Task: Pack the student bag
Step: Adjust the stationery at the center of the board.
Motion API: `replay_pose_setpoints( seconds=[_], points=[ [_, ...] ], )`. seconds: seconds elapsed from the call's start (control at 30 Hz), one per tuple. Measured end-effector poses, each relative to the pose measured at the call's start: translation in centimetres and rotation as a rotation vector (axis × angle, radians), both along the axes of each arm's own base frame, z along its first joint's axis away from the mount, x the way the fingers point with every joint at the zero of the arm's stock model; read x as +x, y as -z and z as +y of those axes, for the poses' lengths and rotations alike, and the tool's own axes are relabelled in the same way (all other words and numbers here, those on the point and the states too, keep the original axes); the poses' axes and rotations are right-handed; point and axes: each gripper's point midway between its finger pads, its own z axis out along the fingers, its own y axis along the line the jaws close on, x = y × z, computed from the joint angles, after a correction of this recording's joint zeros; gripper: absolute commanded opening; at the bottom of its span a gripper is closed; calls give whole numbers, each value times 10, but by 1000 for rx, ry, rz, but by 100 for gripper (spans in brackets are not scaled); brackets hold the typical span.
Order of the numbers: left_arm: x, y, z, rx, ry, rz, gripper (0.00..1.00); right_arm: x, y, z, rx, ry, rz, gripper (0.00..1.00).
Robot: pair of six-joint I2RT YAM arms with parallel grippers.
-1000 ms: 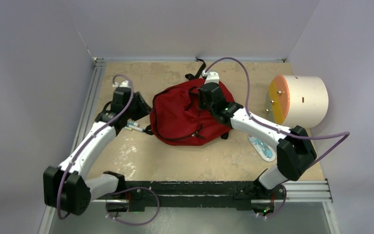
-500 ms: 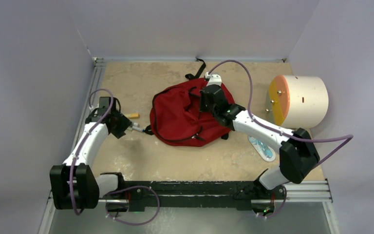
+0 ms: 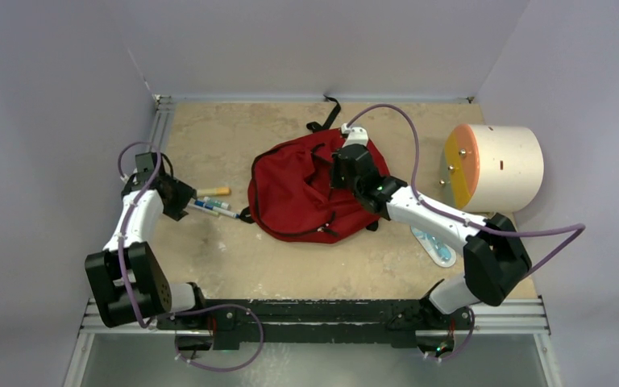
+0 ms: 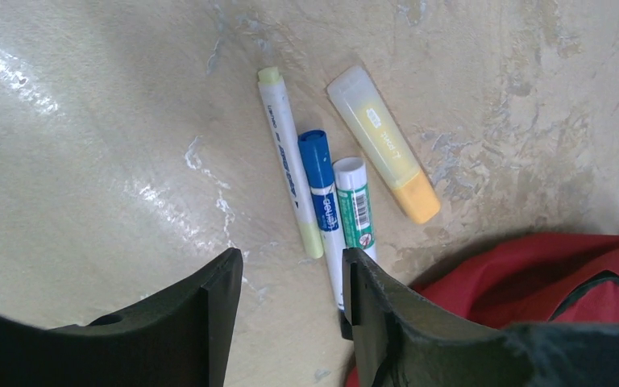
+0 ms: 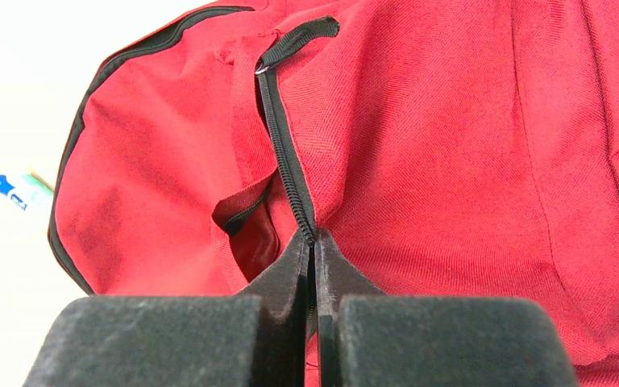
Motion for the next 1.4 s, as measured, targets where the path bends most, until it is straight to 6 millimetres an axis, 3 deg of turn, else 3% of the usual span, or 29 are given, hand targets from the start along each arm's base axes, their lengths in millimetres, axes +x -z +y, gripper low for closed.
replay_pose_setpoints(
  seconds=[0.23, 0.47, 0.67, 0.73, 1.13, 1.4],
  points=[
    [8, 8, 3, -4, -11, 17, 41, -2, 0, 1, 18, -7, -1, 0],
    [17, 2, 1, 2, -15, -6, 41, -7, -4, 0, 39, -14, -4, 0],
    [24, -2, -32, 34, 67, -19, 41, -7, -4, 2, 53, -16, -3, 0],
    [24, -1, -34, 32, 60, -15, 41, -8, -3, 3, 56, -19, -2, 0],
    [23, 36, -28, 14, -35, 101, 39, -9, -3, 5, 67, -27, 6, 0],
    [24, 46, -26, 13, -63, 135, 36, -9, -3, 5, 68, -26, 6, 0]
  ],
)
